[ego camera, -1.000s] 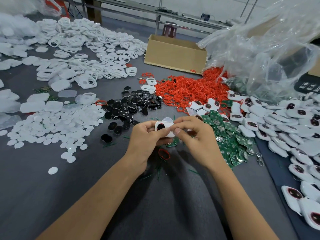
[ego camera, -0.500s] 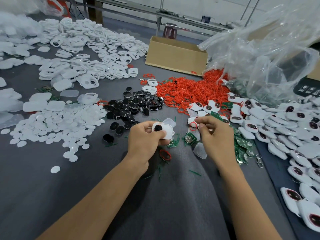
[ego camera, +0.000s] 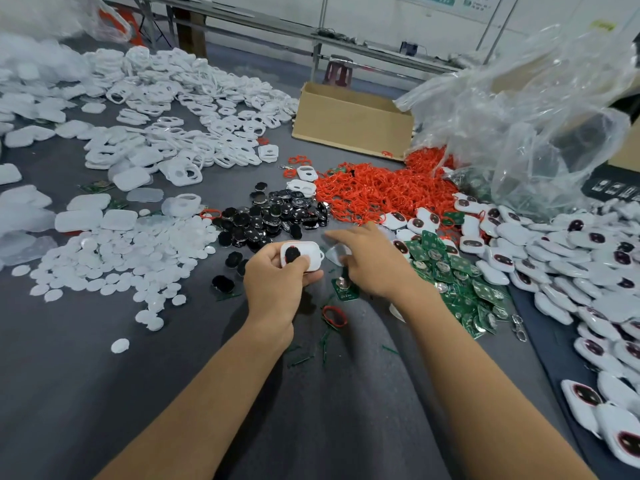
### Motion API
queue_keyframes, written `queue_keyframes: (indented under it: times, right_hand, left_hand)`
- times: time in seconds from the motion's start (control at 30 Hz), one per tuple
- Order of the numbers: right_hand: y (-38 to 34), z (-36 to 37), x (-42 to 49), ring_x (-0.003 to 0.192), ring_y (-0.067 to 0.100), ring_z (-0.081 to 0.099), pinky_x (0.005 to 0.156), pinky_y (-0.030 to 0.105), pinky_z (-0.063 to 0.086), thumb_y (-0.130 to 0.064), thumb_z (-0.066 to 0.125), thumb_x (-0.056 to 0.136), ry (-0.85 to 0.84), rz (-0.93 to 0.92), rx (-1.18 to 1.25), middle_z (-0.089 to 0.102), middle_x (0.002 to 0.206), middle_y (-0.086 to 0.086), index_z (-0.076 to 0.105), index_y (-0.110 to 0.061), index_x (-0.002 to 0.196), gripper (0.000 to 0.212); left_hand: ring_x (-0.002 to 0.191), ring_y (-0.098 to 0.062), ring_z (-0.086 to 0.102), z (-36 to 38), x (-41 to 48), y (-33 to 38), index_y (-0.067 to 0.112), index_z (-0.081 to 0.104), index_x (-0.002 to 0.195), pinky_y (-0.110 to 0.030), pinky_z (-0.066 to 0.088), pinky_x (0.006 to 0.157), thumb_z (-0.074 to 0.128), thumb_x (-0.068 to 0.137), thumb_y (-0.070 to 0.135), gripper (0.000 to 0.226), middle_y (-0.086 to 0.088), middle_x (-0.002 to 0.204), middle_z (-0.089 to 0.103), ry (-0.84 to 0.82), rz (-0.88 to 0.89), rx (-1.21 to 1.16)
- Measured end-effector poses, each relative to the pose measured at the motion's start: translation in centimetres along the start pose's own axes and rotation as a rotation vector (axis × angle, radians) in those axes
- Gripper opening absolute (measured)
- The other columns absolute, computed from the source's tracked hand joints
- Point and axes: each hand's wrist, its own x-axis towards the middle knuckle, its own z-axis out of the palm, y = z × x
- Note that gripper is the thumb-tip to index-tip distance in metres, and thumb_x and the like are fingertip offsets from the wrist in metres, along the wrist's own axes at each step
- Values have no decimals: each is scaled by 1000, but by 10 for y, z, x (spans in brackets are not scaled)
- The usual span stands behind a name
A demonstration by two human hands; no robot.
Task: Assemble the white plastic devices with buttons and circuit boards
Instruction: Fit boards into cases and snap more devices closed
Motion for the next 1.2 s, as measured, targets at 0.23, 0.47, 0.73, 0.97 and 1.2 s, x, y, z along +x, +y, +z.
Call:
queue_keyframes:
  times: [0.23, 0.47, 0.73, 0.97, 1.2]
  right_hand:
    - [4, -16, 0, 69, 0, 50, 65, 22, 42, -4, 70, 80, 201, 110, 317, 58, 77, -8, 66, -17, 77, 15]
    - [-11, -15, -48, 84, 4, 66, 74, 13, 49, 7, 69, 79, 534, 66, 1064, 69, 100, 5, 71, -9, 85, 18]
    - [-11, -5, -52, 67, 5, 62, 68, 15, 49, 11, 70, 76, 625, 124, 1290, 70, 82, -8, 66, -15, 76, 26]
    - [-13, -6, -53, 66, 6, 67, 66, 17, 51, 6, 74, 74, 602, 189, 1253, 65, 101, -5, 59, -20, 98, 39]
    - [-14, -4, -56, 66, 14, 61, 71, 23, 51, 1, 71, 77, 527, 271, 1356, 71, 75, 8, 69, -4, 89, 13]
  left_hand:
    - [64, -17, 72, 1, 2, -1, 13, 65, 85, -19, 55, 56, 61, 85, -10, 23, -8, 94, 70, 1, -13, 2]
    - [68, -16, 71, 3, -1, 0, 10, 65, 84, -19, 55, 58, 63, 82, -11, 20, -10, 83, 72, -97, -37, 49]
    - [75, -18, 68, 6, -6, 2, -3, 65, 98, -21, 59, 65, 65, 83, -10, 18, -18, 92, 70, -240, -54, 79]
    - [68, -12, 68, 6, -6, 3, -3, 64, 101, -21, 59, 66, 65, 80, -15, 24, -12, 85, 68, -291, -71, 73]
    - [72, -14, 69, 6, -5, 2, -1, 64, 102, -22, 59, 67, 64, 79, -17, 27, -13, 89, 69, -300, -85, 65]
